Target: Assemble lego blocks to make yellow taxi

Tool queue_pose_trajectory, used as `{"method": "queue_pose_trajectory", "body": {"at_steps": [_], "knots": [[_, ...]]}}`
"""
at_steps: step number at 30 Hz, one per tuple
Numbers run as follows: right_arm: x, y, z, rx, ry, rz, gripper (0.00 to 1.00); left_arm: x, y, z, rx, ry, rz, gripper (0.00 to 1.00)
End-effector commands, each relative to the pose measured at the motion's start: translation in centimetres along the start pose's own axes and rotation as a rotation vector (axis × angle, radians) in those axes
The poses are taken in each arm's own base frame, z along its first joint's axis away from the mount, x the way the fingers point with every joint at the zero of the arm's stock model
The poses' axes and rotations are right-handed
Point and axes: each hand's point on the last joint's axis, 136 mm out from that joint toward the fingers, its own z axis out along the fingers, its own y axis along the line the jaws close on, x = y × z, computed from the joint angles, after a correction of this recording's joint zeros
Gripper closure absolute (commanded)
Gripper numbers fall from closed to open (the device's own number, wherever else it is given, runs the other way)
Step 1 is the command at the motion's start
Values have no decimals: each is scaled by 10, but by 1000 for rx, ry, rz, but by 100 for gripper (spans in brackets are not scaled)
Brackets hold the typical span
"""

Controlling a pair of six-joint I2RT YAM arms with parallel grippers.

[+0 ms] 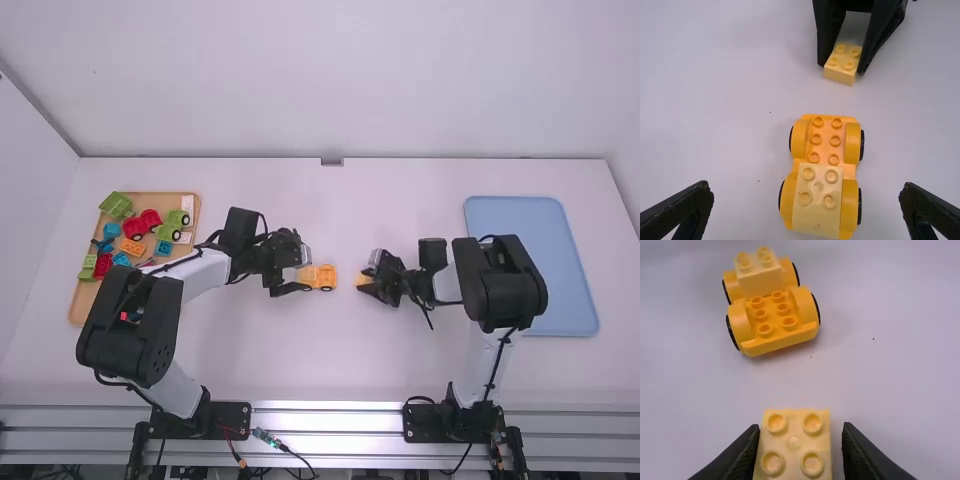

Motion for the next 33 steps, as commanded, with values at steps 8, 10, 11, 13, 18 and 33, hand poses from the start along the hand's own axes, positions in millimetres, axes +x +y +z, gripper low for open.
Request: {"method": "queue_pose_trajectory", "body": {"at_steps": [8,10,11,13,18,33], "knots": [[9,6,0,23,3,14,69,-2,-5,1,14,-8,-5,1],[8,6,0,17,0,16,72,-2,-5,0,13,-8,-5,1],[7,5,0,16,0,18,74,-1,-4,0,13,-8,-6,1],[7,5,1,10,4,25,81,-2,-5,0,14,-8,-5,1],[5,3,2,8,1,37,81,1,-6,0,17,2,-12,1],[-52,13,-10,20,-52,-101,82,17,-12,25,71,-44,37,1]]}}
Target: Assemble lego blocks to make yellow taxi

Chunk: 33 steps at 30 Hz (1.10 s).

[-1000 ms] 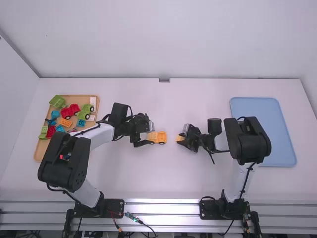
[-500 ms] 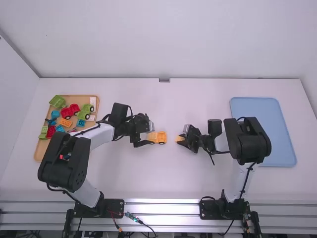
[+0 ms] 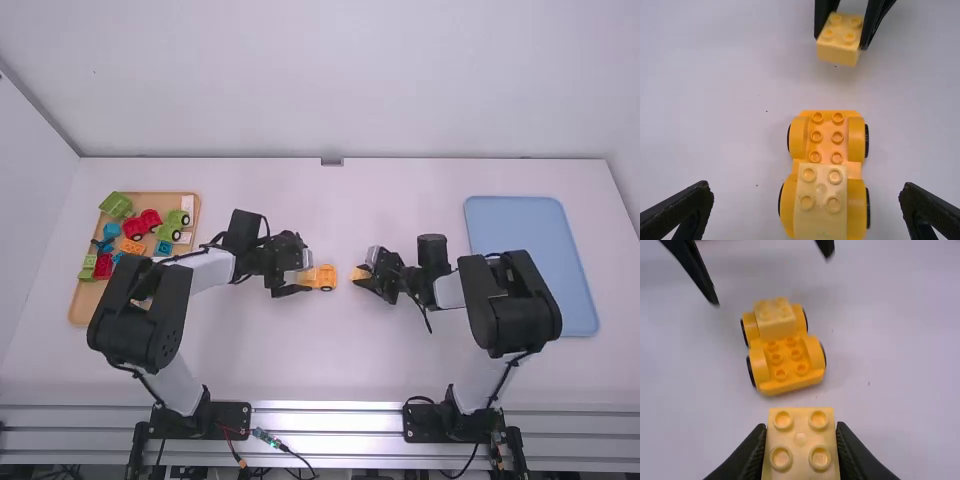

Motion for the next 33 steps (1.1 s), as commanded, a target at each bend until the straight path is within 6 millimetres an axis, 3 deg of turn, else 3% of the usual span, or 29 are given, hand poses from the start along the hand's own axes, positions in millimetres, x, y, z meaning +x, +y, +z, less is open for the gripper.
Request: {"method": "queue_pose_trajectory", "body": {"at_steps": [1,9,13,23,27,33], "knots": [[-13,1,0,-8,-13,-17,82,5,-11,11,51,-32,-24,1],[-26,-10,3,-44,10,-17,83,17,-13,22,68,-26,-51,1],[-35,-3,8,-100,-1,-72,84,20,-13,26,70,-27,-56,1],[-43,2,16,-128,2,-107,87,13,-15,30,91,-104,-45,0],[-43,2,16,-129,-2,-113,87,12,-15,28,92,-115,-55,7],[-45,4,18,-137,-6,-122,87,14,-18,29,95,-111,-65,8]]}}
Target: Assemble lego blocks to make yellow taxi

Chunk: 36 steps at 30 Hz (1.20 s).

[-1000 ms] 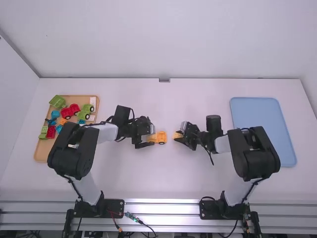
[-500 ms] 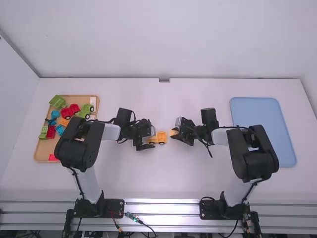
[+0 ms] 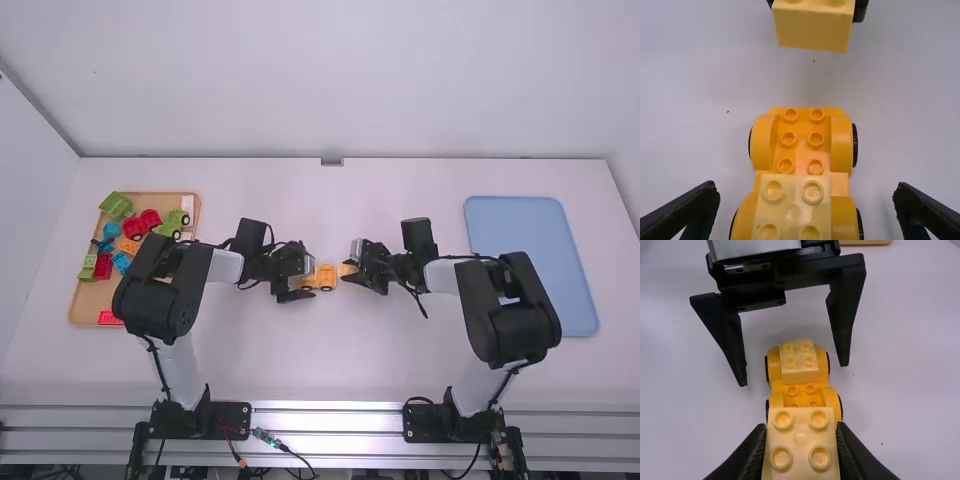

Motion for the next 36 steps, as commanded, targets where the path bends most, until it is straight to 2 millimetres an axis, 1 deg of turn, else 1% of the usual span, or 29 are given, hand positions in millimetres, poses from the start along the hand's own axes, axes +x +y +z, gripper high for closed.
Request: {"method": "queue_pose_trajectory", "body": {"at_steps": [1,5,9,11,16,21,22,24,32,35,36], "knots": [[-14,-5,-1,-1,-27,-39,87,0,-4,2,19,-22,-17,8],[-14,-4,0,-2,-24,-38,87,1,-7,4,26,-22,-17,7],[-15,-3,1,-7,-27,-43,87,6,0,5,2,-30,-47,4],[-15,-3,1,-7,-27,-42,87,10,4,10,-11,-40,-74,4],[-15,-3,1,-6,-23,-40,87,15,3,13,-6,-37,-108,4],[-14,-3,1,-5,-22,-40,87,16,5,11,-5,-31,-115,11],[-15,-3,1,-5,-23,-45,87,17,3,11,7,-26,-102,16],[-14,-4,1,-1,-17,-43,87,17,-2,13,26,-17,-94,19],[-12,-5,2,0,-15,-43,87,15,2,13,20,-22,-87,19],[-10,-7,4,3,-21,-36,87,15,3,13,19,-23,-84,20],[-8,-10,6,8,-24,-20,86,14,3,13,18,-24,-83,20]]}}
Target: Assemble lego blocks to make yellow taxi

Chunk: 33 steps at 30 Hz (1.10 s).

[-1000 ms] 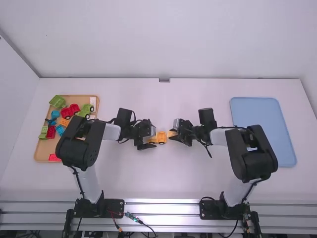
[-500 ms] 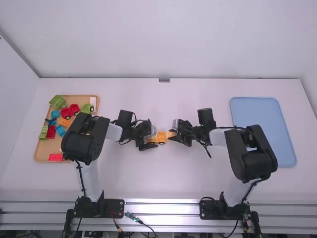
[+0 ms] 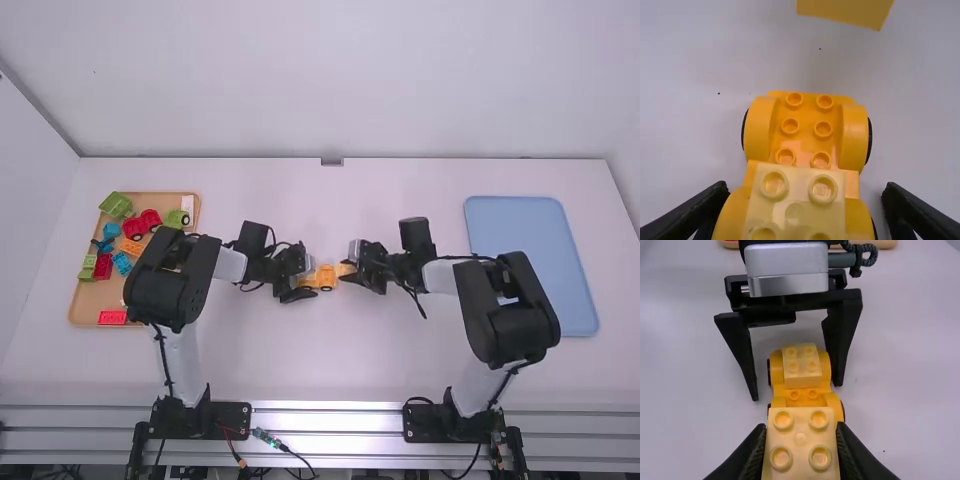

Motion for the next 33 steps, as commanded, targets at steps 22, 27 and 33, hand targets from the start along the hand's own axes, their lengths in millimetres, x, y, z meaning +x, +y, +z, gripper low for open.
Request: {"method": "queue_pose_trajectory", "body": {"at_steps": [22,27,33], "knots": [[3,-1,34,-107,11,11,90,-3,5,1,-7,-17,36,40],[3,-1,34,-115,1,19,90,-3,6,1,-8,-17,38,45],[1,1,37,-122,1,8,90,-4,6,1,-10,-19,42,51]]}}
